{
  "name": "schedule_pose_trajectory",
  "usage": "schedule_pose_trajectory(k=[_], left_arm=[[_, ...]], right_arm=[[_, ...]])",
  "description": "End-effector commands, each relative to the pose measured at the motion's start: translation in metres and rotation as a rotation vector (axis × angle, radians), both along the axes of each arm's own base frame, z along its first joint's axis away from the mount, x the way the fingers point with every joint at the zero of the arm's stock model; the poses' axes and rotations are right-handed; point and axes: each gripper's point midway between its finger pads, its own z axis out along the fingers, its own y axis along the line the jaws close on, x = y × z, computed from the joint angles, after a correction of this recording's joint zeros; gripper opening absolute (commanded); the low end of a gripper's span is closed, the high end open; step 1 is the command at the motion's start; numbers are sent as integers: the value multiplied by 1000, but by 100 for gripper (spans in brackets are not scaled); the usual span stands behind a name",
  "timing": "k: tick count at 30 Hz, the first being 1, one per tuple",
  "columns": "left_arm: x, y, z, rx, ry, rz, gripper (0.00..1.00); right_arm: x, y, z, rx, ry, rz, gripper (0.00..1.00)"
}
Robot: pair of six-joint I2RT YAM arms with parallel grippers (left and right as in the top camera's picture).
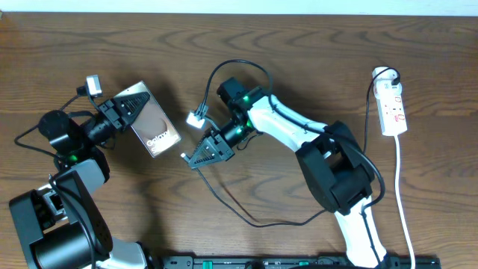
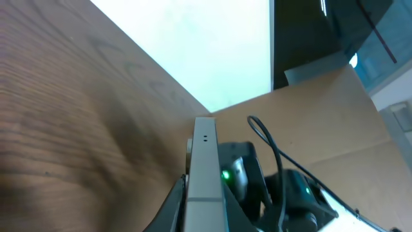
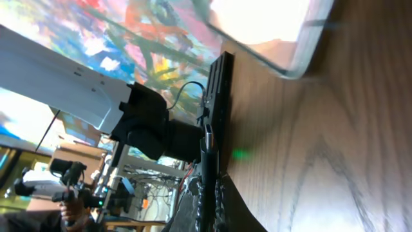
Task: Plug charger to phone and switch on socket
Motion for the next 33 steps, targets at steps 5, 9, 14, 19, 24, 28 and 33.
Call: schedule_pose_trajectory(k=[5,9,14,19,24,28,33], left_arm=[[1,-16,4,-3,-8,-27,7],[1,-18,13,-9,-29,-35,7],[-1,-19,27,-20,-66,-41,7],[-3,-20,28,-28,-59,-50,8],[-5,-22,27,-26,-58,-69,8],[-7,-23,27,-4,-82,-79,8],[-10,-26,26,3,-85,-101,7]], right_arm=[[-1,13,8,58,34,14,1],[5,16,10,59,37,2,1],[8,15,10,57,39,-5,1],[8,15,9,57,40,-5,1],[8,15,10,63,44,-3,1],[8,15,11,64,45,-2,1],[8,15,11,66,46,-1,1]])
